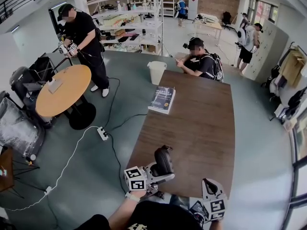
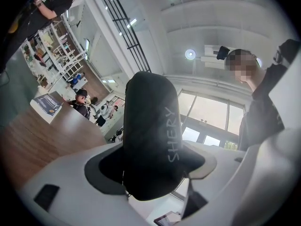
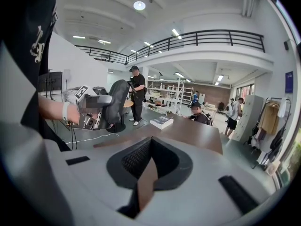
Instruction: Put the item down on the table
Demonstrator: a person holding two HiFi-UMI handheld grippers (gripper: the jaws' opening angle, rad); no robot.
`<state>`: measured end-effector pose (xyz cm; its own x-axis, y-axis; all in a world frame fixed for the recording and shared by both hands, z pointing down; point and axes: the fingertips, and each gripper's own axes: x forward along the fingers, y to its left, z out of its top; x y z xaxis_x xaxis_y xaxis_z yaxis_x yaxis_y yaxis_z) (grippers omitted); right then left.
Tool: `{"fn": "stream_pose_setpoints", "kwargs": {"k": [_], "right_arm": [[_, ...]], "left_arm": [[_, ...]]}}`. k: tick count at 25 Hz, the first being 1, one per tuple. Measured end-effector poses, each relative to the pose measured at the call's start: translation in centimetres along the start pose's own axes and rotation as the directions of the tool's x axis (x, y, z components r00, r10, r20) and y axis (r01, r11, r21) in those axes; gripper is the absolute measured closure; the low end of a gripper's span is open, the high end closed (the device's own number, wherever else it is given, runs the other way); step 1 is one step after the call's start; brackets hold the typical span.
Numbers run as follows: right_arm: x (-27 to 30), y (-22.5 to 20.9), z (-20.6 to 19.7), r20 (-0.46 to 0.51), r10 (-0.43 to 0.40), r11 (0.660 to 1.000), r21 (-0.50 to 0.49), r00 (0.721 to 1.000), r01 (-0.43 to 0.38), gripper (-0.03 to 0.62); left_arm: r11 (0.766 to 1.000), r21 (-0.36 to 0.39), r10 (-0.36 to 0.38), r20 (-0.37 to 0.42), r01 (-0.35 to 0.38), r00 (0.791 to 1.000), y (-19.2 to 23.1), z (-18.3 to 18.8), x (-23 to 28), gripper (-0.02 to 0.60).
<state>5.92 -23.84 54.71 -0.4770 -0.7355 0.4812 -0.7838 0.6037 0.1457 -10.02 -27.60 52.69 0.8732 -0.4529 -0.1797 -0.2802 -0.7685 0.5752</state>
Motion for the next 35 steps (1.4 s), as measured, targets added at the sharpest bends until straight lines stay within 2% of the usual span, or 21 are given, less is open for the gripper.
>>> {"fn": "stream_pose_setpoints", "kwargs": {"k": [9,24,29,35], "right_arm": [[0.4,-0.1,0.0,0.007,0.003,1.000,0.026,1.000,-0.003,0.606],[0.2,-1.2,-1.1,0.008,-0.016,0.999,0.044,1.000,0.016,0.606],[-0.6,-2.4,-1.7,0.000,-0.045,0.997,0.066,0.999,0.045,0.606],[-0.9,-3.4,-2.3,-0.006,-0.064,0.995,0.081,0.998,0.064,0.606]], "left_arm": [[0.999,-0.041,0.024,-0.036,-0.025,0.999,1.7,-0.8,0.2,0.238],[0.995,-0.073,0.058,-0.148,-0.069,0.987,4.2,-5.1,1.5,0.238],[0.994,-0.059,0.072,-0.225,-0.088,0.972,5.3,-6.2,2.0,0.238],[0.992,0.000,0.116,-0.354,-0.124,0.928,7.2,-8.2,2.6,0.238]]}}
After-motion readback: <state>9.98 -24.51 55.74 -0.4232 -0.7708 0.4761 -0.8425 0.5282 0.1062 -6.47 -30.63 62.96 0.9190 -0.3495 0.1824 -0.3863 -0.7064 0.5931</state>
